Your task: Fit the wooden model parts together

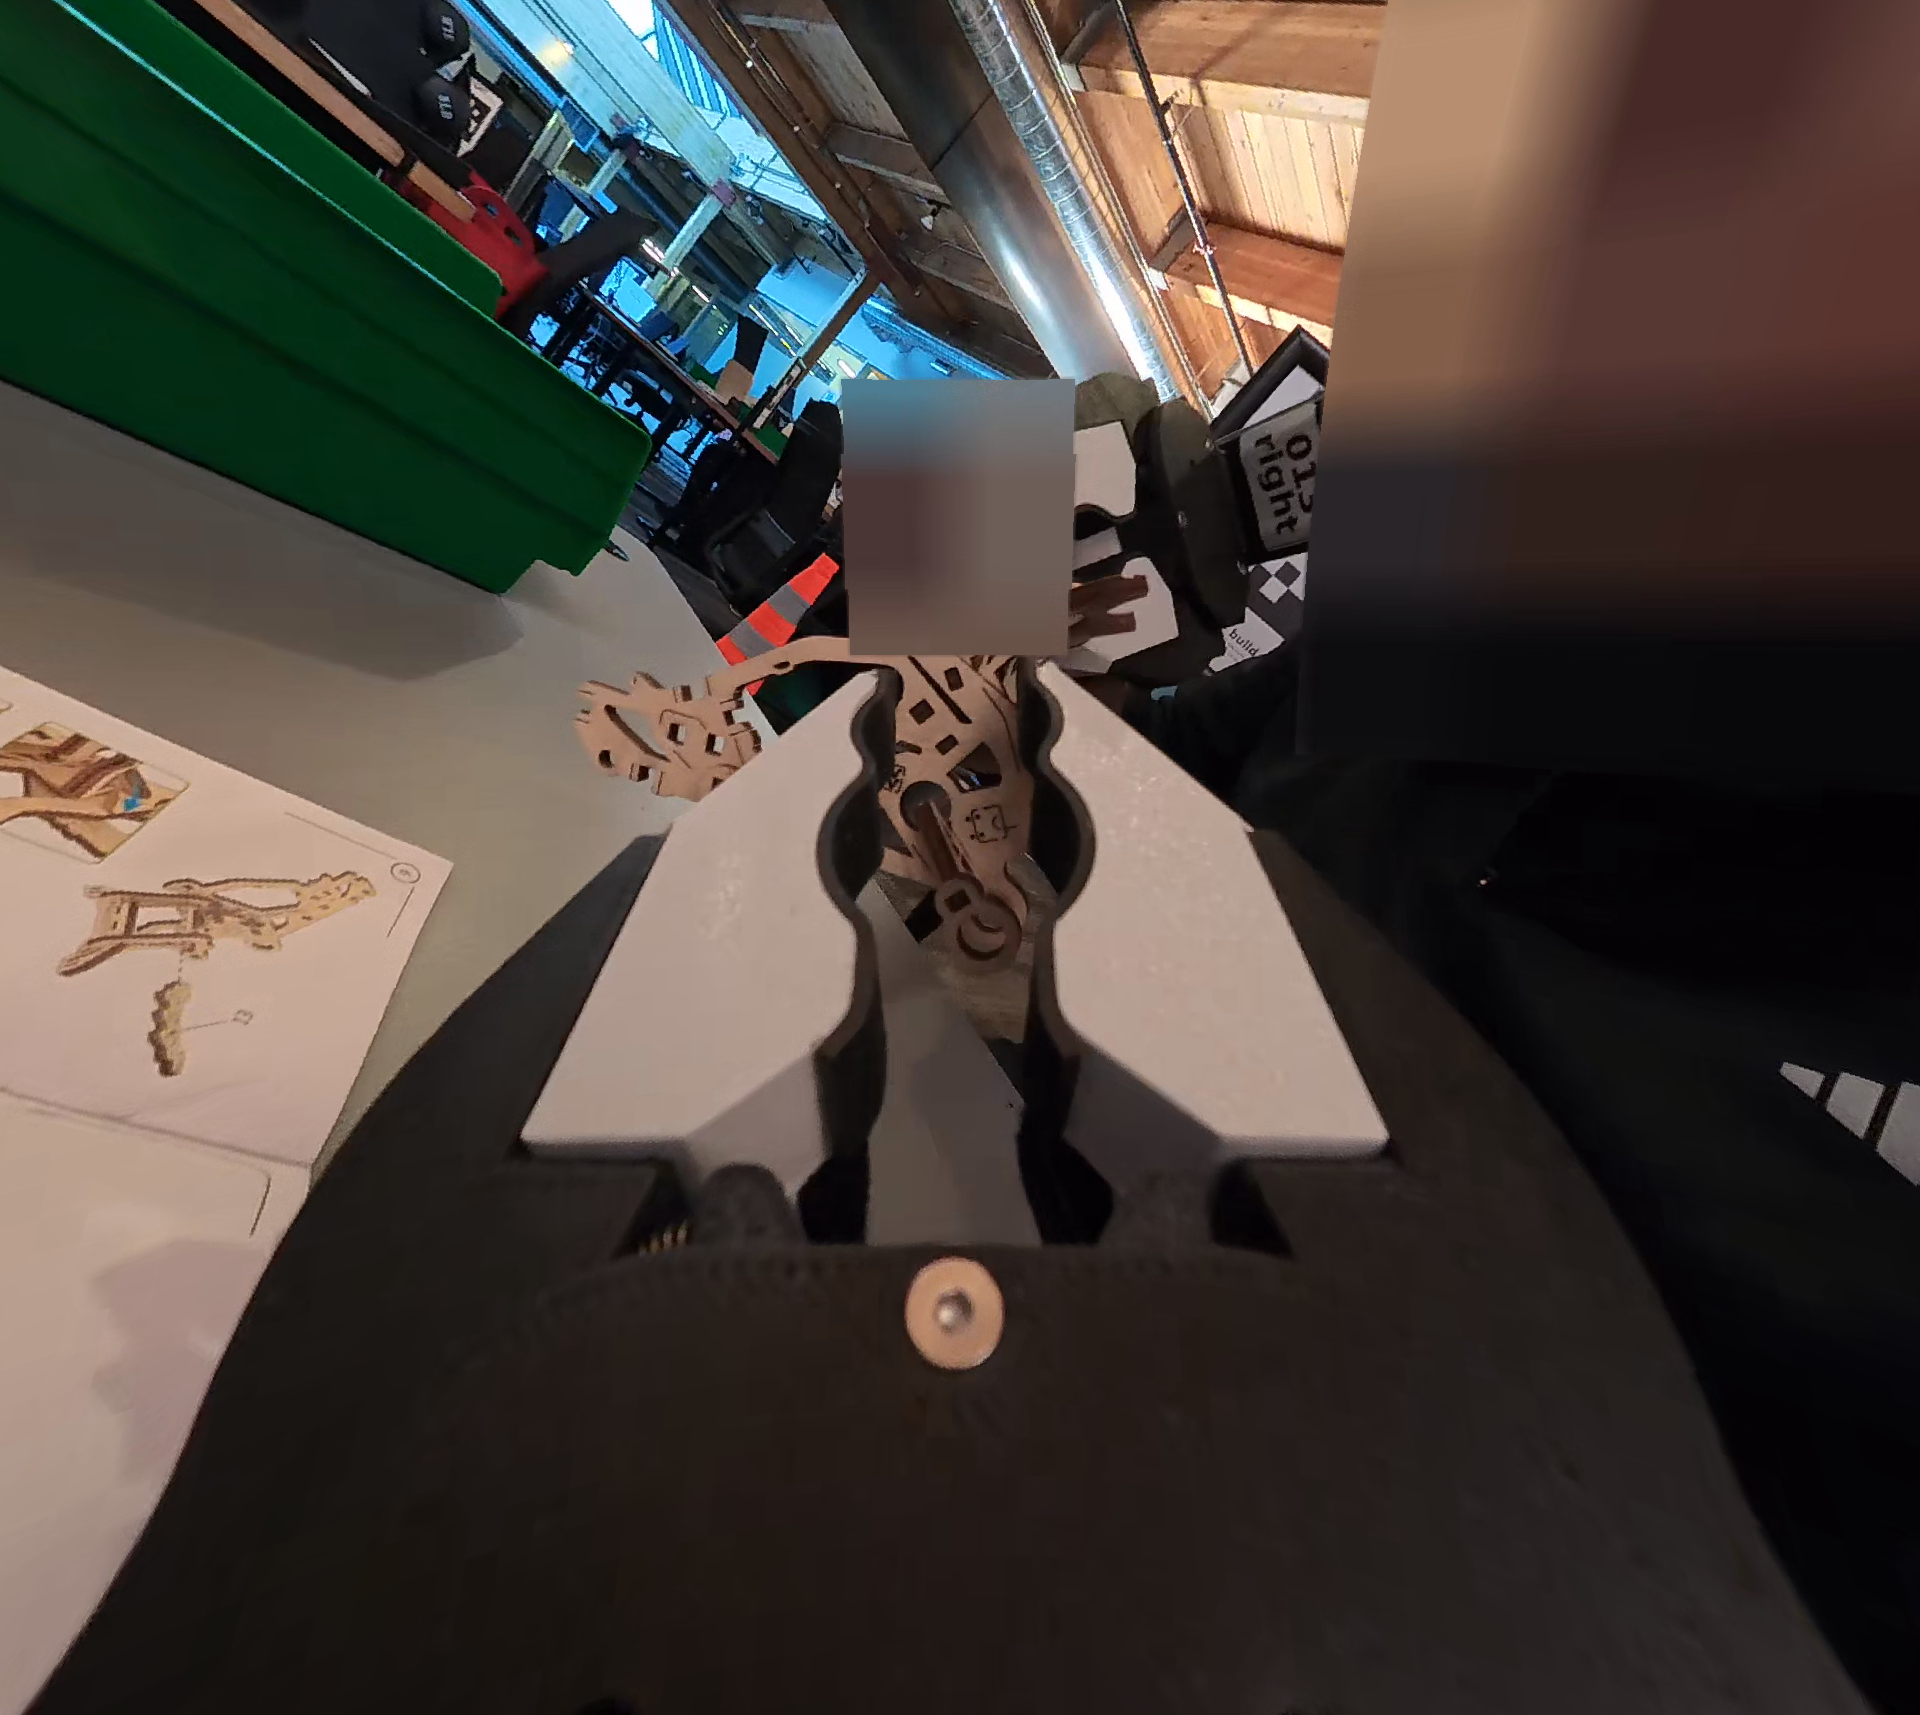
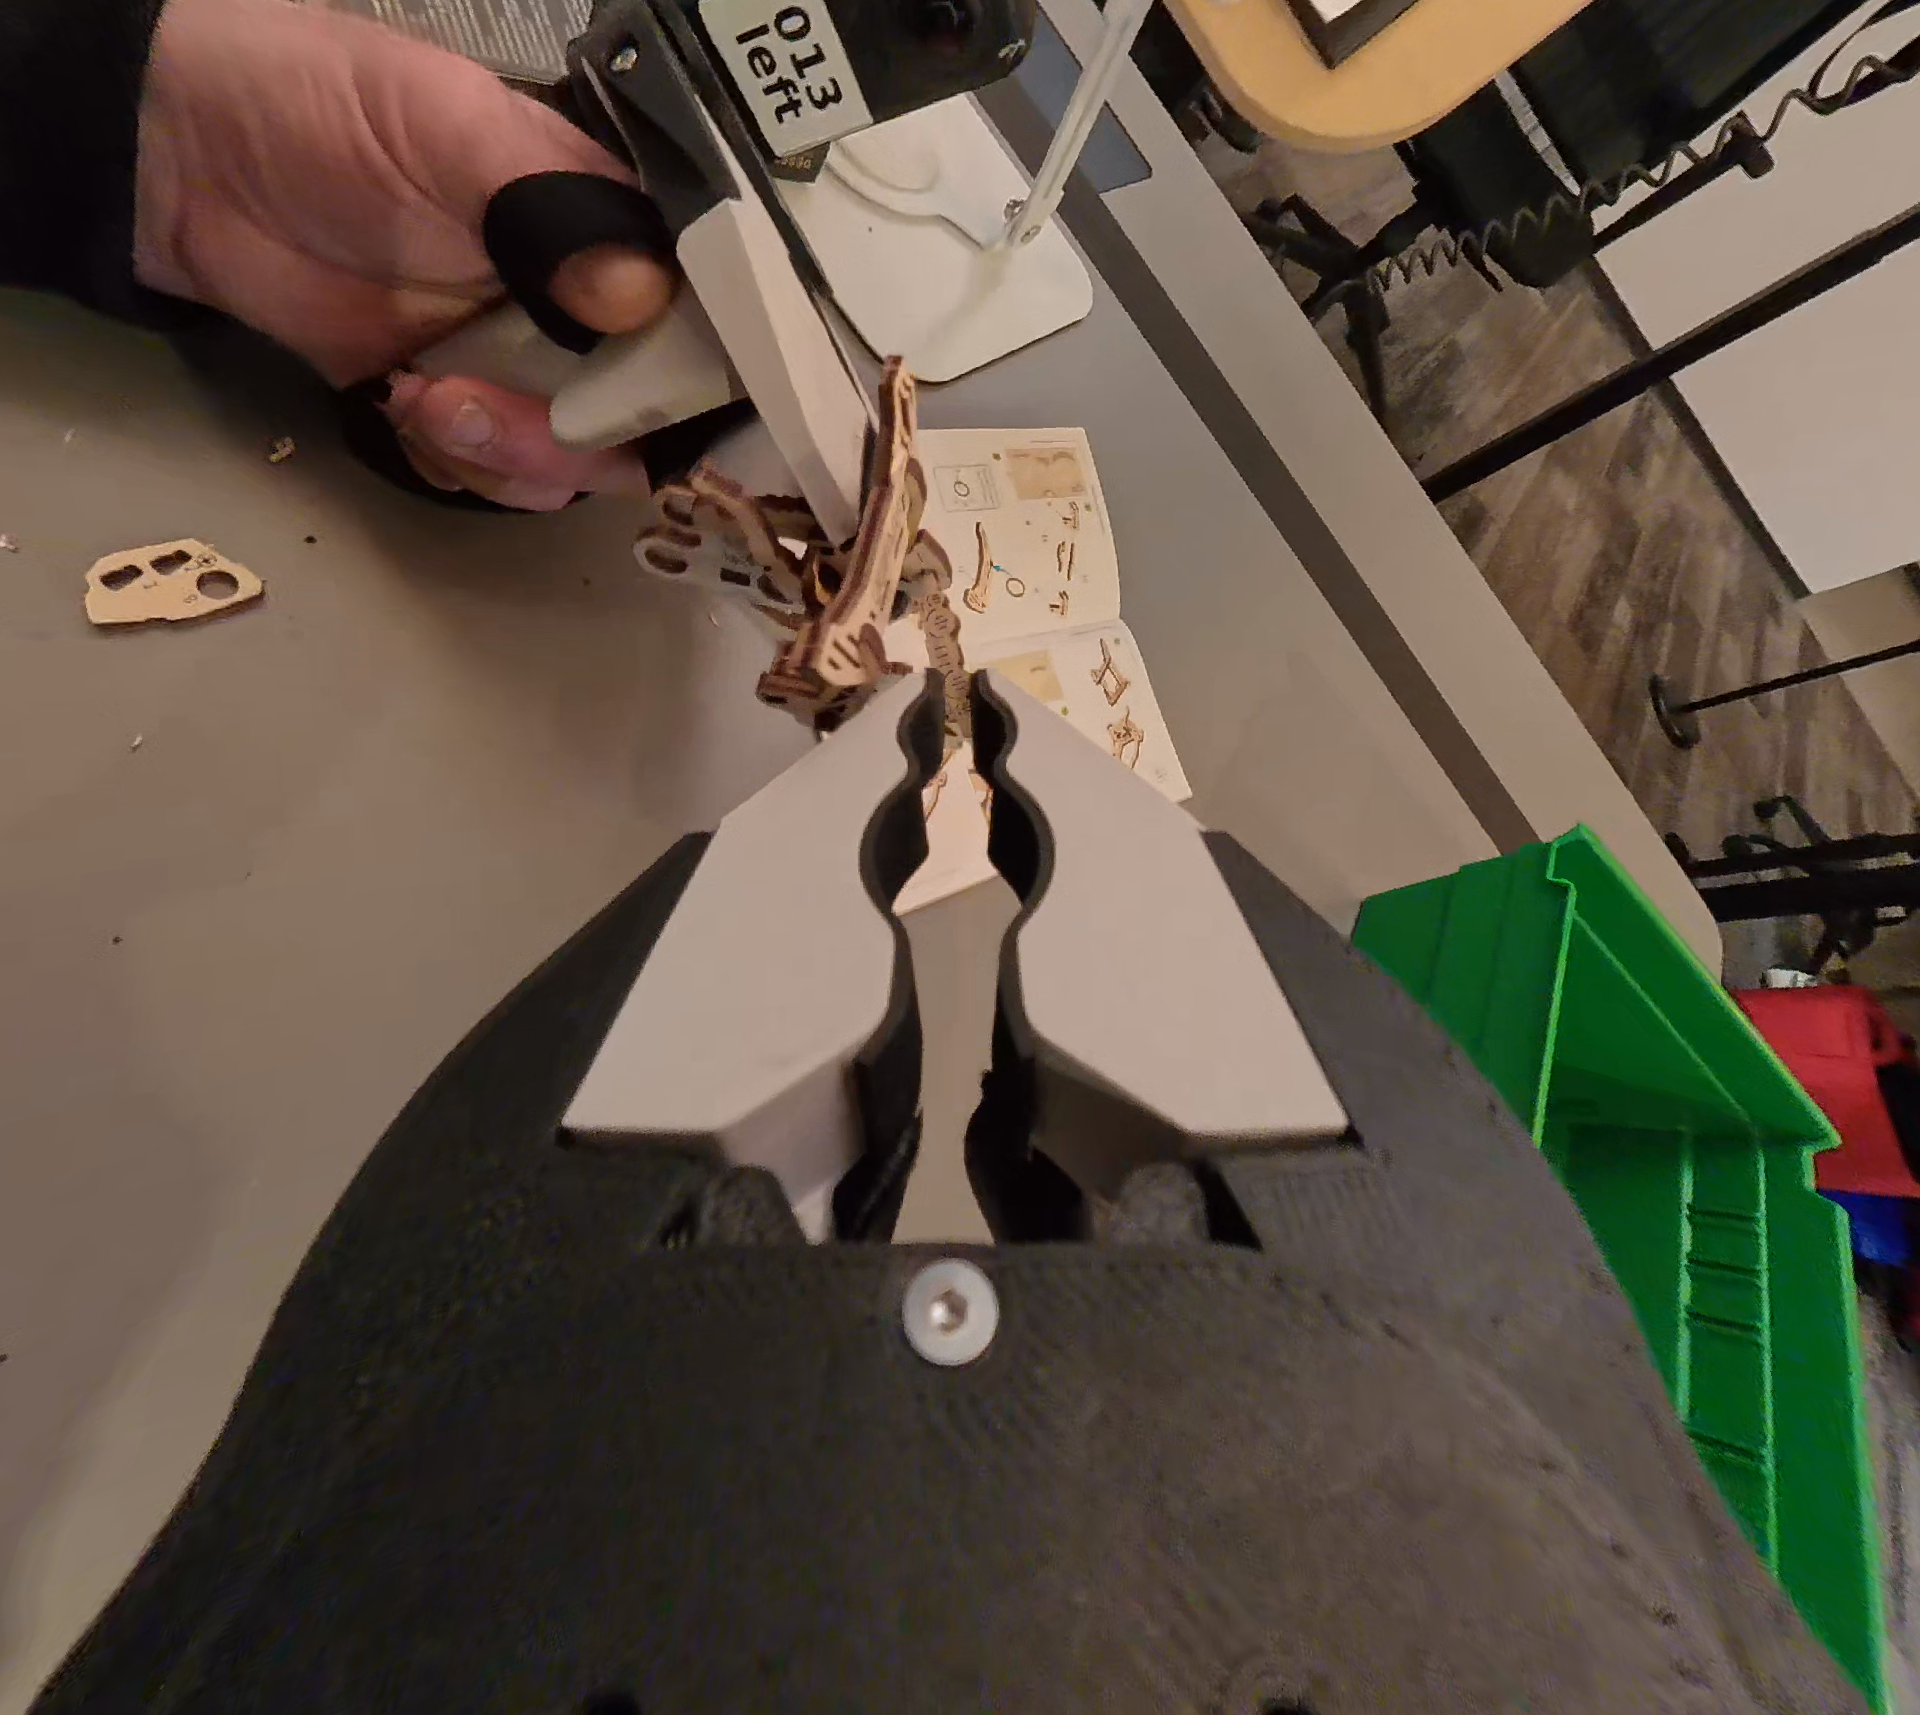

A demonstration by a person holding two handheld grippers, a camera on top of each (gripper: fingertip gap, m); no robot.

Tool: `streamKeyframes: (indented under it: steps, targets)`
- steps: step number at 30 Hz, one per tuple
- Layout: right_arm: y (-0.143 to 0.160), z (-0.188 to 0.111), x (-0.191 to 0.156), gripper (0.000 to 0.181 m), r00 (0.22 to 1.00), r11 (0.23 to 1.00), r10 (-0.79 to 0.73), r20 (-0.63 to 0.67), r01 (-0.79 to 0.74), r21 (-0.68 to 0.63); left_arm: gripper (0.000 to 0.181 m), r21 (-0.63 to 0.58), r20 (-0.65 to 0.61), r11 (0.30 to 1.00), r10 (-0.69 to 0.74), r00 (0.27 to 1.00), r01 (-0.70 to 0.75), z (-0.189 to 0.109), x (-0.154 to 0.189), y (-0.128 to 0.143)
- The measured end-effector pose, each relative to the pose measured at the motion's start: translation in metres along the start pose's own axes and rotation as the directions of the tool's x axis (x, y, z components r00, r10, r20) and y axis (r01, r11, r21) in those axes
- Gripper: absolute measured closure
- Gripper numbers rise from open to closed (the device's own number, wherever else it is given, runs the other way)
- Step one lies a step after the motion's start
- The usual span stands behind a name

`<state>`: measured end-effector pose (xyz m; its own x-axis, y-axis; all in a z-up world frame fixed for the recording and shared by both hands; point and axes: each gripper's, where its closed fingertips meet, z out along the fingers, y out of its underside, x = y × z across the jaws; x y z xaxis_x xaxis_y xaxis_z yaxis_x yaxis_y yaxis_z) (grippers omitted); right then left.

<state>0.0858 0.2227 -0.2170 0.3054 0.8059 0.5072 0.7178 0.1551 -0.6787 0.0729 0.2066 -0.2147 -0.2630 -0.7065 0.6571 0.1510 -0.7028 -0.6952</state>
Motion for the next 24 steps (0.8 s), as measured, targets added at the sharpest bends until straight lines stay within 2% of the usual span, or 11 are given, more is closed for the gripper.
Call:
streamKeyframes:
  steps: [7, 10, 12, 14, 16, 18, 22, 24]
  targets:
    - [0.002, 0.002, -0.001, 0.181, 0.999, 0.999, 0.031, 0.02, -0.031, -0.028, 0.161, -0.025, 0.015, 0.999, 0.029, 0.999, -0.029, 0.005, 0.0, 0.004]
    - [0.008, -0.001, -0.001, 0.181, 0.988, 0.992, 0.124, 0.091, -0.124, 0.0, 0.161, -0.046, 0.039, 0.998, 0.041, 0.998, -0.039, 0.003, -0.004, 0.007]
    - [0.023, -0.007, 0.0, 0.179, 0.937, 0.963, 0.265, 0.229, -0.267, -0.023, 0.161, -0.05, 0.053, 0.998, 0.05, 0.997, -0.048, 0.0, -0.005, 0.006]
    - [0.047, -0.012, 0.001, 0.173, 0.885, 0.942, 0.334, 0.324, -0.323, -0.089, 0.161, -0.047, 0.062, 0.997, 0.058, 0.996, -0.055, -0.004, -0.006, 0.004]
    - [0.078, -0.006, 0.001, 0.165, 0.865, 0.93, 0.363, 0.345, -0.318, -0.183, 0.161, -0.049, 0.069, 0.997, 0.063, 0.996, -0.06, -0.007, -0.008, 0.003]
    - [0.098, 0.001, -0.003, 0.164, 0.859, 0.929, 0.356, 0.368, -0.282, -0.239, 0.161, -0.055, 0.079, 0.996, 0.075, 0.994, -0.071, -0.01, -0.009, 0.002]
    - [0.114, 0.01, 0.003, 0.164, 0.861, 0.916, 0.372, 0.347, -0.281, -0.287, 0.161, -0.055, 0.095, 0.996, 0.082, 0.992, -0.077, -0.016, -0.012, 0.0]
    - [0.109, 0.014, 0.004, 0.165, 0.859, 0.921, 0.363, 0.361, -0.272, -0.278, 0.161, -0.057, 0.098, 0.996, 0.08, 0.992, -0.074, -0.017, -0.014, 0.0]
